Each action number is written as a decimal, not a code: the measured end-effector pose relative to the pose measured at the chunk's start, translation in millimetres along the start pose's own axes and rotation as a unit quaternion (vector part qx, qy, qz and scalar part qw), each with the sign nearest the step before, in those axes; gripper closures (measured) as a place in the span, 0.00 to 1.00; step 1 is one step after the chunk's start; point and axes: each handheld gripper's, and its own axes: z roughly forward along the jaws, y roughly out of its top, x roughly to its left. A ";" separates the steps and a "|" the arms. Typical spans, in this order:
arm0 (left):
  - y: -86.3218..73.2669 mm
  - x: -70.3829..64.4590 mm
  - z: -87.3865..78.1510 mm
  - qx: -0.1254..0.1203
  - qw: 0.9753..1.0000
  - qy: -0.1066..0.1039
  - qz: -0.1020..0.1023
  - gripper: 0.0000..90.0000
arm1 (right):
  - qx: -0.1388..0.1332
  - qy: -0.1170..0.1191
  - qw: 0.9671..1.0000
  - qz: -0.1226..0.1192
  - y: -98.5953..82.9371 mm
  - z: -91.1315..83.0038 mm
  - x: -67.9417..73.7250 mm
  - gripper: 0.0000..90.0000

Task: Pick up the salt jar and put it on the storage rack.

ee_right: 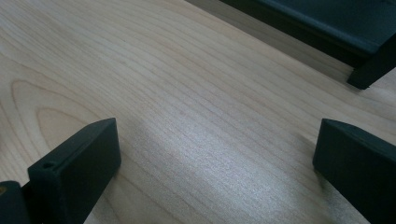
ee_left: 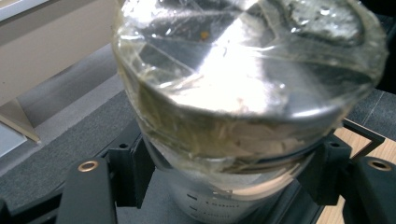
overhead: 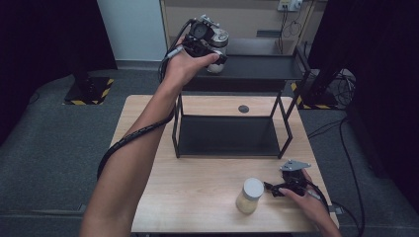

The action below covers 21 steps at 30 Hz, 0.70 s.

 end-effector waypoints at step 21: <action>-1.4 9.0 12.3 0.011 1.000 -0.010 -0.025 0.33 | 0.000 0.001 1.000 -0.003 -0.4 -0.2 -0.7 0.02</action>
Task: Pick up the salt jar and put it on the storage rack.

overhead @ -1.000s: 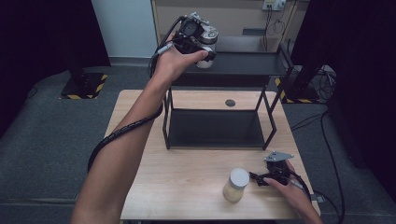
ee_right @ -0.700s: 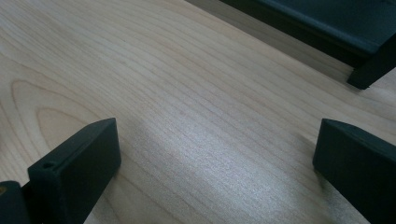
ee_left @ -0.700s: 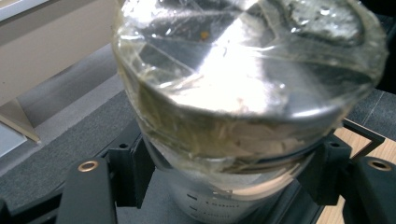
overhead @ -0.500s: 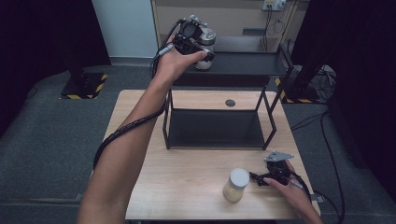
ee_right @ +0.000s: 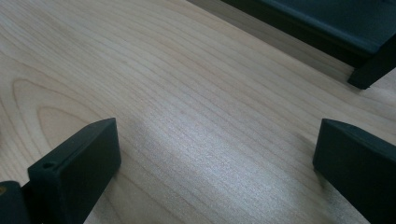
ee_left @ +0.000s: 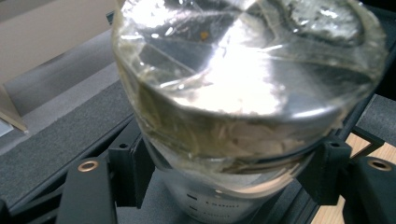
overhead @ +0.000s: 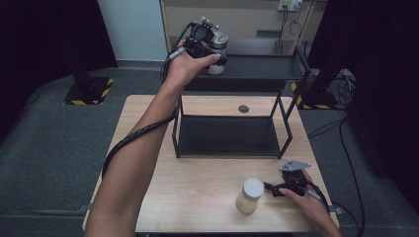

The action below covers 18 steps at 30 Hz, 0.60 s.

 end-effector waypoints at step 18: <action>2.2 -10.9 -7.8 -0.002 1.000 0.030 0.007 0.17 | 0.000 0.000 1.000 0.000 -0.2 -0.2 0.0 0.02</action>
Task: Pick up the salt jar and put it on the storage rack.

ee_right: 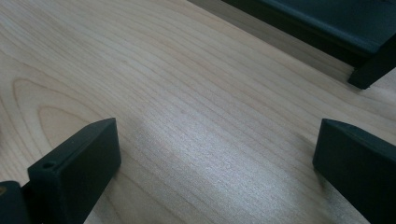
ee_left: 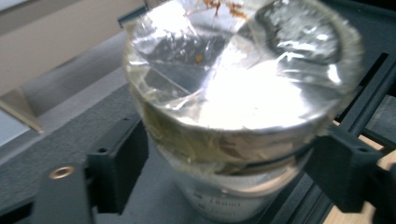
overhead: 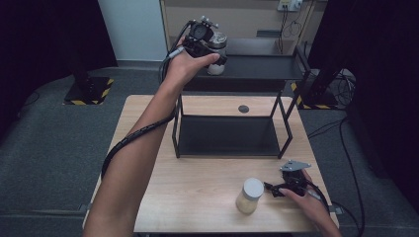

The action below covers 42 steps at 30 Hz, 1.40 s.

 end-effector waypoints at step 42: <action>-78.8 -49.9 -68.3 -0.101 0.991 -0.003 0.089 0.06 | 0.000 0.000 1.000 0.000 -0.1 0.2 0.1 0.02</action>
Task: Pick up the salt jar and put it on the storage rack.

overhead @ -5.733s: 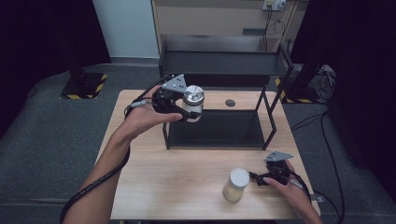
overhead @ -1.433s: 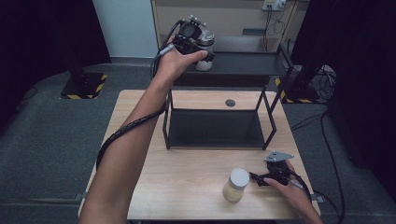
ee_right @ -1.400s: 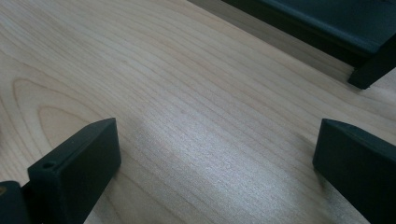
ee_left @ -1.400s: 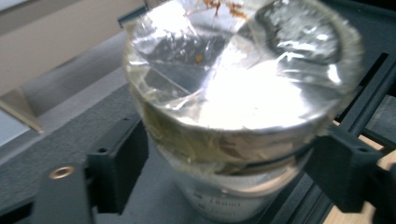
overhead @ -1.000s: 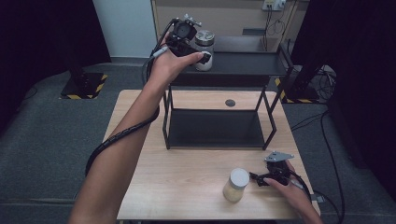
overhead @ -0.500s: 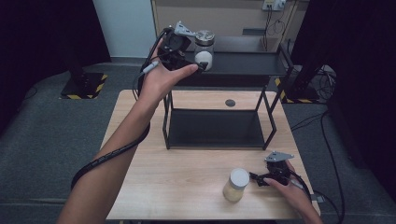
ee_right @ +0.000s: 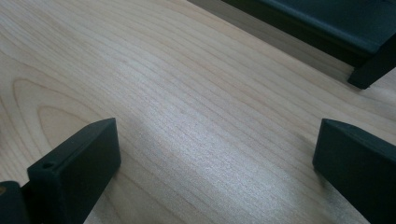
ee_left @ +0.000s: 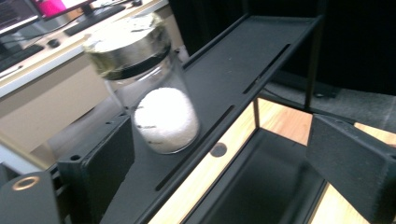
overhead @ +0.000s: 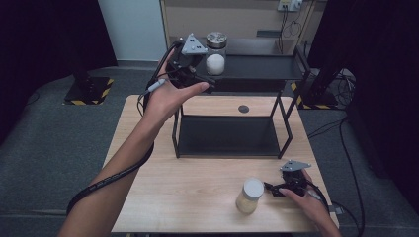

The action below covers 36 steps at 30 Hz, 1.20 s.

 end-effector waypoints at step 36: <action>-70.5 -20.6 64.8 0.026 0.992 -0.116 0.036 0.03 | 0.000 0.000 1.000 0.000 0.0 -0.1 -0.1 0.02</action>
